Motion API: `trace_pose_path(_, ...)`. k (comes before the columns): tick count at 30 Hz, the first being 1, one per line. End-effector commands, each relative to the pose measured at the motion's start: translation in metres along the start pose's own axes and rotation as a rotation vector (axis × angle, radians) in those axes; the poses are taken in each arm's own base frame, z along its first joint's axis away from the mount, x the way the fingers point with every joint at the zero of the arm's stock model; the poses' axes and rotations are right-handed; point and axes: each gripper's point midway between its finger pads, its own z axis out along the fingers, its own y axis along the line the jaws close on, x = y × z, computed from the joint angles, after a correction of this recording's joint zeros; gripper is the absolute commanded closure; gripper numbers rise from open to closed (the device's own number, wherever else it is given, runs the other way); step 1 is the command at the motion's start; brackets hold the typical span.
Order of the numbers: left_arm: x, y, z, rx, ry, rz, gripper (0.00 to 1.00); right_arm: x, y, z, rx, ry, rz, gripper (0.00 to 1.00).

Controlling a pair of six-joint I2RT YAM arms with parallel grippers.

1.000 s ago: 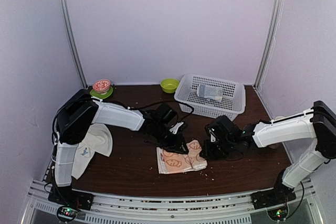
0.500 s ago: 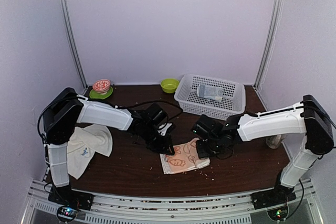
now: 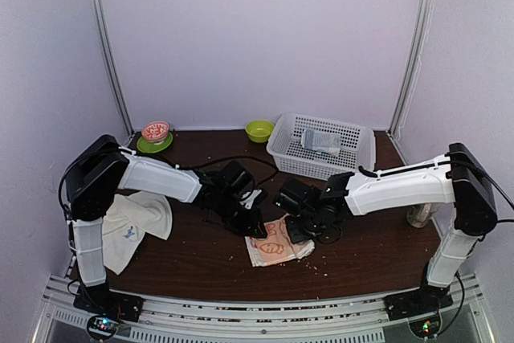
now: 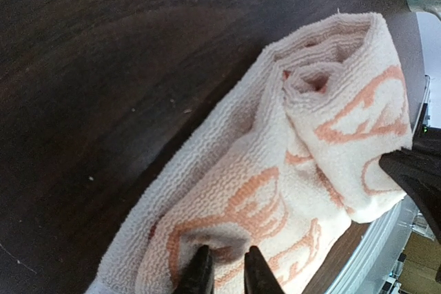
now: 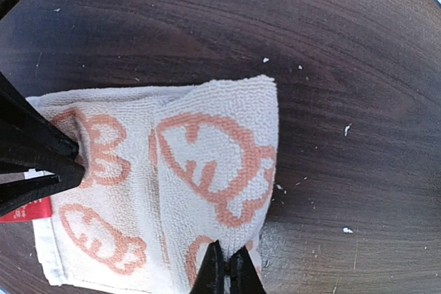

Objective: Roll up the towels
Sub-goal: Roll the towel at the center of the board.

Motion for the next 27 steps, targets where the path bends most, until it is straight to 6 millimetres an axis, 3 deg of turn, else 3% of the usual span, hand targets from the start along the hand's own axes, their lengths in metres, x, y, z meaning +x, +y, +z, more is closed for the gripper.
trace_pose_path(1,0.017,0.019,0.008,-0.044,0.037,-0.022,0.82,-0.005,0.011,-0.006,-0.01,-0.016,-0.022,1.0)
trace_pose_path(15,0.019,0.019,0.007,-0.046,0.035,-0.023,0.83,0.004,0.052,-0.005,-0.221,0.017,-0.043,1.0)
trace_pose_path(27,0.019,0.018,-0.007,-0.062,0.028,0.003,0.81,0.021,0.075,0.002,-0.386,0.07,-0.048,0.7)
